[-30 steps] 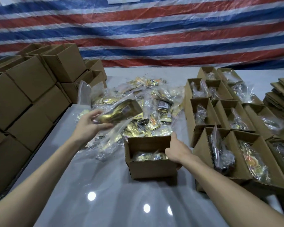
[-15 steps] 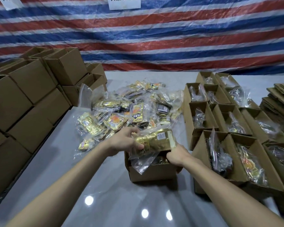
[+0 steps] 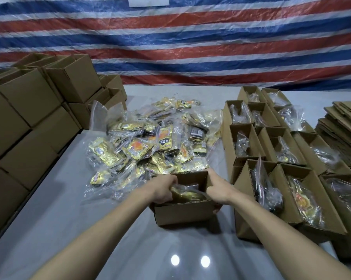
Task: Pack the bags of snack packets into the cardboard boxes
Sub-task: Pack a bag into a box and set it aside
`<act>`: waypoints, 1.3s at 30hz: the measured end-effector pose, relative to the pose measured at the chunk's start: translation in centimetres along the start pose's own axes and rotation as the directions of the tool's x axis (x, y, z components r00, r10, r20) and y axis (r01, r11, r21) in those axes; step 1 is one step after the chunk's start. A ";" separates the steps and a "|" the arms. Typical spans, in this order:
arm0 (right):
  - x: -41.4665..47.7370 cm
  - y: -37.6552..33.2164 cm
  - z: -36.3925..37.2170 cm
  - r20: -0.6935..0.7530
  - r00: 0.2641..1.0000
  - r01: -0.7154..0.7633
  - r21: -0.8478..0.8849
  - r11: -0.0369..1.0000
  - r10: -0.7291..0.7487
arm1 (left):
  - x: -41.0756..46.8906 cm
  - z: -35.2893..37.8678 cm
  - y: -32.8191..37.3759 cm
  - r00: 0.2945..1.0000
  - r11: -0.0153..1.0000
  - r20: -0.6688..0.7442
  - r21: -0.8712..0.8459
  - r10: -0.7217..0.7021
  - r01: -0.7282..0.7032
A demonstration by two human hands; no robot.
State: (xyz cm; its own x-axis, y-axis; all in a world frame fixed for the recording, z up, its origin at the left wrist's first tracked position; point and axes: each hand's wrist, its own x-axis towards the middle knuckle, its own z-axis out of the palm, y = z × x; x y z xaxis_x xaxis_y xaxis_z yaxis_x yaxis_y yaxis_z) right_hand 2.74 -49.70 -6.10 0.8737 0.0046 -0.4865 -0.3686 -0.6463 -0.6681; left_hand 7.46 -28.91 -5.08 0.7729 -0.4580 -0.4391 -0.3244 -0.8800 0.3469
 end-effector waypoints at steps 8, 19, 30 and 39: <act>-0.1 0.3 0.7 -0.058 0.998 0.023 -0.060 0.998 -0.026 | 1.8 2.1 1.8 0.931 0.990 0.344 -0.024 -0.121 0.138; 0.9 -0.8 0.1 -0.134 0.987 -0.120 -0.224 0.967 0.091 | -2.0 0.8 -0.8 0.965 0.966 0.178 0.143 0.191 -0.217; -1.2 -3.4 -1.1 0.202 0.965 0.254 -0.566 0.784 -0.166 | -1.2 0.6 -2.9 0.919 0.814 -0.072 0.493 0.388 -0.306; -2.4 -6.2 -4.7 0.292 0.953 0.206 -0.421 0.883 -0.083 | -0.6 -6.3 -0.5 0.837 0.788 -0.057 0.378 0.544 -0.487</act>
State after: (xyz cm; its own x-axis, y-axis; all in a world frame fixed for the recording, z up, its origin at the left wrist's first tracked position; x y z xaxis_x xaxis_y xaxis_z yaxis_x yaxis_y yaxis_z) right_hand 4.44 -49.33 1.82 0.7705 0.2808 -0.5723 -0.0118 -0.8914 -0.4531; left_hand 10.62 -27.43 0.20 0.5016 -0.8551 -0.1310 -0.8375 -0.5179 0.1741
